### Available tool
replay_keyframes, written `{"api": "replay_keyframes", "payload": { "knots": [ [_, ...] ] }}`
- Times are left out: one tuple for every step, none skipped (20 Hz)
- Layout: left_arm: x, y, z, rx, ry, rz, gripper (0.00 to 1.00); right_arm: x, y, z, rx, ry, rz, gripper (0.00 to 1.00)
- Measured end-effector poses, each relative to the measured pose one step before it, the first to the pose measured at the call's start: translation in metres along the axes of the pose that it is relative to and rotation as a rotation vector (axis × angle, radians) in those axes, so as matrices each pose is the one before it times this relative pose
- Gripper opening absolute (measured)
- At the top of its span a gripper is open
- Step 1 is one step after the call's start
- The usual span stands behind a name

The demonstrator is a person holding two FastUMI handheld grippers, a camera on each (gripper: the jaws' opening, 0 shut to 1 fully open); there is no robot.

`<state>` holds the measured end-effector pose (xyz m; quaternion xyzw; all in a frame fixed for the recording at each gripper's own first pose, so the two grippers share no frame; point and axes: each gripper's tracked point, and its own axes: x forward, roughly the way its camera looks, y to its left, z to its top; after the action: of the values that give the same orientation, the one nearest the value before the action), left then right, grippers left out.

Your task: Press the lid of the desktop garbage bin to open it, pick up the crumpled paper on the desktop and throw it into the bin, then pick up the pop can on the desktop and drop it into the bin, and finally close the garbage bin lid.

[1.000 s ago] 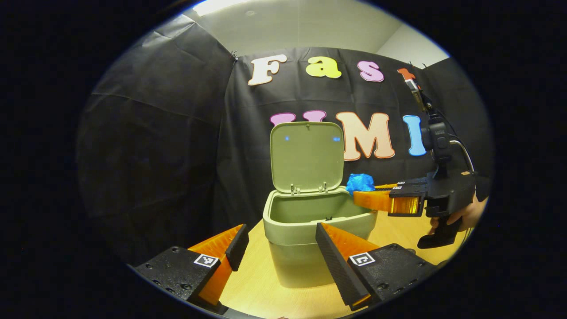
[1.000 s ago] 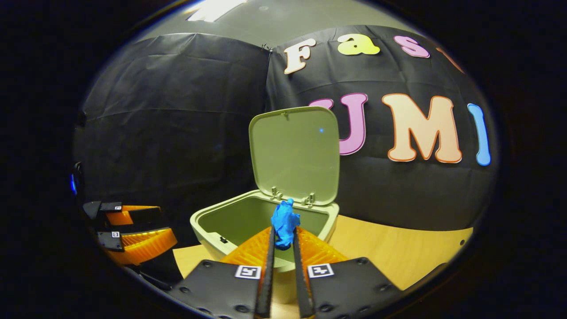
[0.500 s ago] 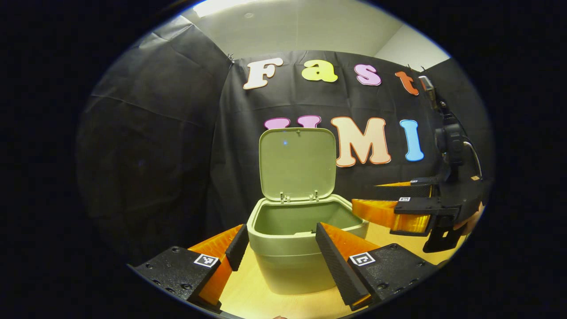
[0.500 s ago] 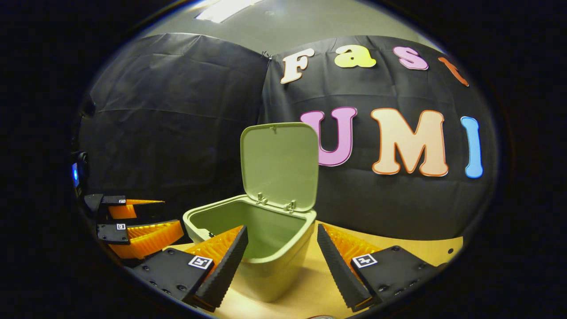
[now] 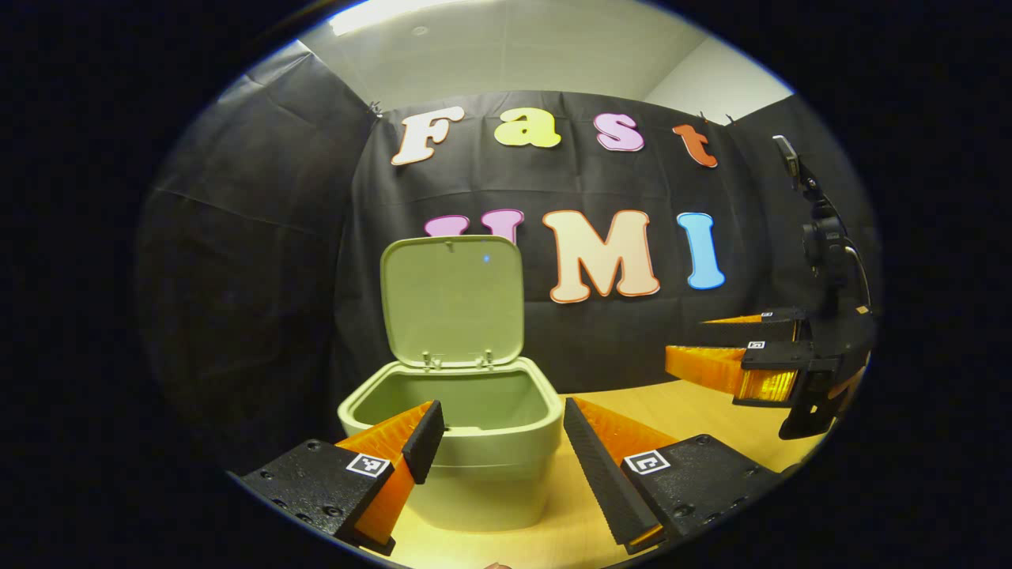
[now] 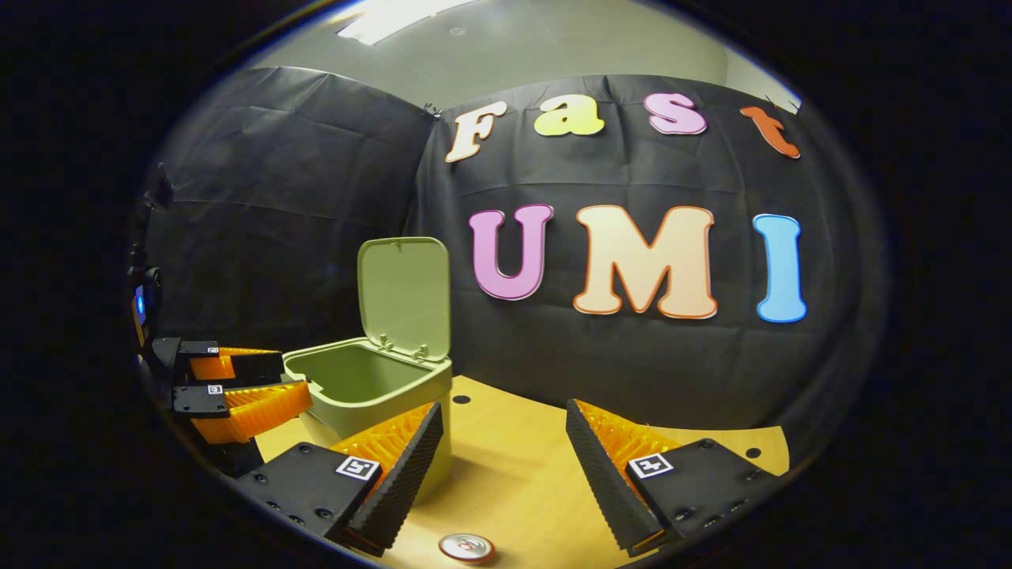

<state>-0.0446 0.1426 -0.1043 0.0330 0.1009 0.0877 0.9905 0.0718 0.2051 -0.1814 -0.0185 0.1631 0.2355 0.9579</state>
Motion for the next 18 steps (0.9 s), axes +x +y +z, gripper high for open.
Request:
{"api": "replay_keyframes", "payload": {
  "knots": [
    [0.00108,-0.01399,-0.00387,0.00305,0.01197,-0.02410,0.92,-0.00772,-0.01401,-0.00181,0.00378,0.00298,-0.01937,0.98],
    [0.00177,-0.01111,-0.00224,0.00793,0.00665,-0.01643,0.92,-0.00769,-0.01478,-0.00033,0.00055,0.00282,-0.02011,0.98],
    [0.00232,-0.01050,-0.00359,0.01073,0.00681,-0.01394,0.92,-0.00752,-0.01558,-0.00011,-0.00040,0.00199,-0.02271,0.98],
    [0.00245,-0.01078,-0.00360,0.00695,0.00976,-0.01469,0.93,-0.00694,-0.01493,-0.00016,0.00151,0.00191,-0.02075,0.98],
    [0.00181,-0.01200,-0.00521,0.00111,0.00781,-0.02007,0.92,-0.00607,-0.01404,-0.00169,0.00184,0.00222,-0.02061,0.98],
    [0.00209,-0.01225,-0.00480,-0.00014,0.01082,-0.02174,0.93,-0.00649,-0.01381,-0.00128,0.00203,0.00418,-0.02176,0.98],
    [0.00216,-0.01161,-0.00695,0.00306,0.01367,-0.01923,0.92,-0.00718,-0.01437,-0.00312,0.00400,0.00526,-0.02131,0.98],
    [0.00248,-0.00844,-0.00545,0.00305,0.00942,-0.01294,0.92,-0.00613,-0.01165,-0.00413,0.00584,0.00617,-0.01824,0.98],
    [0.00223,-0.00919,-0.00681,0.00224,0.01138,-0.01350,0.94,-0.00494,-0.01006,-0.00346,0.00464,0.00838,-0.01397,0.98],
    [0.00192,-0.00824,-0.00700,-0.00139,0.01664,-0.01162,0.95,-0.00568,-0.00996,-0.00419,0.00177,0.00925,-0.01425,0.98],
    [0.00184,-0.00850,-0.00770,-0.00504,0.01706,-0.01287,1.00,-0.00554,-0.01002,-0.00707,-0.00383,0.01169,-0.01483,0.98],
    [0.00254,-0.00737,-0.00625,-0.00713,0.01536,-0.00950,0.96,-0.00579,-0.00861,-0.00624,-0.00366,0.01590,-0.01087,0.98],
    [0.00231,-0.00612,-0.00639,-0.00916,0.01206,-0.00757,0.96,-0.00499,-0.00722,-0.00703,-0.00099,0.01517,-0.00987,0.98],
    [0.00273,-0.00553,-0.00518,-0.00878,0.01033,-0.00654,0.96,-0.00444,-0.00678,-0.00520,0.00293,0.01396,-0.00758,0.98],
    [0.00164,-0.00532,-0.00742,-0.00505,0.01539,-0.00470,0.96,-0.00471,-0.00547,-0.00547,0.00614,0.01143,-0.00711,0.98],
    [0.00298,-0.00410,-0.00741,-0.00140,0.01340,-0.00292,0.95,-0.00369,-0.00523,-0.00373,0.00677,0.01182,-0.00655,0.98],
    [0.00234,-0.00414,-0.00768,0.00449,0.01477,-0.00258,0.96,-0.00436,-0.00470,-0.00513,0.00483,0.01033,-0.00627,0.98],
    [0.00266,-0.00328,-0.00917,0.00788,0.01810,-0.00118,0.96,-0.00419,-0.00353,-0.00370,-0.00006,0.01098,-0.00396,0.98]
  ]
}}
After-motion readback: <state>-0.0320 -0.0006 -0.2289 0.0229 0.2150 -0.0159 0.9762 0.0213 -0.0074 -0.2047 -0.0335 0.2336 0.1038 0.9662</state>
